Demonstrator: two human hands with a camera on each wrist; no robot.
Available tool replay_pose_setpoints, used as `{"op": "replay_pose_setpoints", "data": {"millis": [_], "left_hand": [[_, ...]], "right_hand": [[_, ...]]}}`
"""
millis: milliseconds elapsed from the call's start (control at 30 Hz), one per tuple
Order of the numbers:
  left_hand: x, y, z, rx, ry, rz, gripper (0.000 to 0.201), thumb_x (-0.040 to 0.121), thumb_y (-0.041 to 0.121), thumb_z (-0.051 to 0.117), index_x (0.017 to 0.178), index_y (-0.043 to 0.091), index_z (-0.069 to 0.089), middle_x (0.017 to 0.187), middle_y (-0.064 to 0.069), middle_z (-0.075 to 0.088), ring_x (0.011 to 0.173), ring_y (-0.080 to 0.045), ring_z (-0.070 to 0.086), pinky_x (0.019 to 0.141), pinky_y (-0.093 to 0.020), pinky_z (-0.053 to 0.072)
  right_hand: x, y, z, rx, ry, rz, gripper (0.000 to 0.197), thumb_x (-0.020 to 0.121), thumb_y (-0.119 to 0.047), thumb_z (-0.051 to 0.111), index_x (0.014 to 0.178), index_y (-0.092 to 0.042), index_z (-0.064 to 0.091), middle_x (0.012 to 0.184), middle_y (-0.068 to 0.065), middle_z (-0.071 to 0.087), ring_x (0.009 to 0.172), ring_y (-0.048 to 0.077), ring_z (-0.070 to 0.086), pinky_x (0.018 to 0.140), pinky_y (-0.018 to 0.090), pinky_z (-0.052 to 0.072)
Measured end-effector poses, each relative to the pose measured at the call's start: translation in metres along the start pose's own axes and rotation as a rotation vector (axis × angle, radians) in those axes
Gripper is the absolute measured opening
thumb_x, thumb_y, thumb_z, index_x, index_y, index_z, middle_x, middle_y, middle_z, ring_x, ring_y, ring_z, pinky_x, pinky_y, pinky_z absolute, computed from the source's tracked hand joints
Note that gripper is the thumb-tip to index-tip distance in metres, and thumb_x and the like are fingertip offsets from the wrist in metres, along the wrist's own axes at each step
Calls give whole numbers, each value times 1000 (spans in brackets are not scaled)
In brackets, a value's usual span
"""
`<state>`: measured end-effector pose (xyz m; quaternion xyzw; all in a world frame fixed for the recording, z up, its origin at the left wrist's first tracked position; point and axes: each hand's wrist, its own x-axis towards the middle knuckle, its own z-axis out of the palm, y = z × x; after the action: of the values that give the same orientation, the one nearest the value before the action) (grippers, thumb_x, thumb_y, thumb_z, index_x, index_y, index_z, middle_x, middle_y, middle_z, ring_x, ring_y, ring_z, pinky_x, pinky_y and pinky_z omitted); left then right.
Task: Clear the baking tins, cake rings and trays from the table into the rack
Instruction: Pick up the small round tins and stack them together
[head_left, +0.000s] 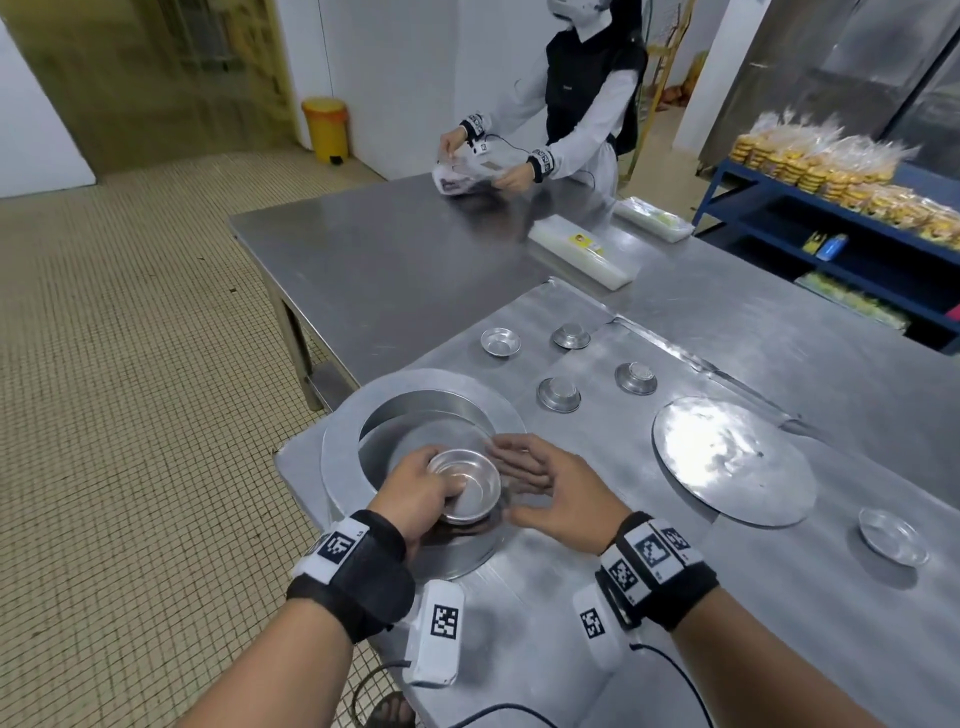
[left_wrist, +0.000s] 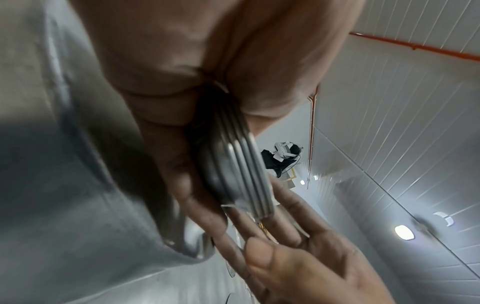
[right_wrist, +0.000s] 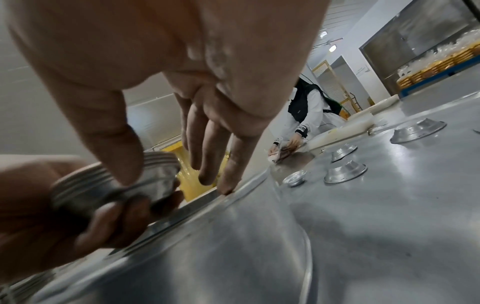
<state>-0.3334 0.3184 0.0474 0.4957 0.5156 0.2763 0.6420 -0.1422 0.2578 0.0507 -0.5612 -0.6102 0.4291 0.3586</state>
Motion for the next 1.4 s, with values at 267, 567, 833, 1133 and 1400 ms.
{"op": "replay_pose_setpoints", "data": {"millis": [267,567,833,1133,1400], "left_hand": [[16,2,-15,33,-12,-5,26,91,-5,61,113,8,63,105,-20,72,91,-29,70,73,-36,61],[49,4,-29,102,-29,-3,30,90,0,65,116,13,64,101,-11,74,96,-28,70,90,-46,57],[73,3,-38,151,-99,37,21,86,4,66,101,19,67,95,-9,74,92,-28,69,92,-50,55],[93,7,-44,174,-174,19,24,76,17,68,96,30,68,93,-3,74,96,-30,69,87,-58,55],[102,16,-53,226,-219,39,27,90,4,64,108,23,67,101,-1,74,100,-22,69,94,-43,55]], "right_hand": [[67,37,-56,-465,248,118,39,81,-3,68,117,-15,65,101,0,68,85,14,62,82,26,55],[150,99,-89,-886,211,450,66,83,-28,72,141,-10,47,136,15,50,127,33,46,103,39,43],[190,128,-90,-934,199,611,64,84,-42,67,134,-9,44,132,14,50,120,35,47,97,41,44],[184,120,-78,-745,388,675,69,69,-29,83,123,-12,43,121,13,49,116,38,51,91,42,50],[149,67,-64,-633,593,362,72,69,-23,85,133,-16,52,130,14,38,113,29,51,100,30,42]]}}
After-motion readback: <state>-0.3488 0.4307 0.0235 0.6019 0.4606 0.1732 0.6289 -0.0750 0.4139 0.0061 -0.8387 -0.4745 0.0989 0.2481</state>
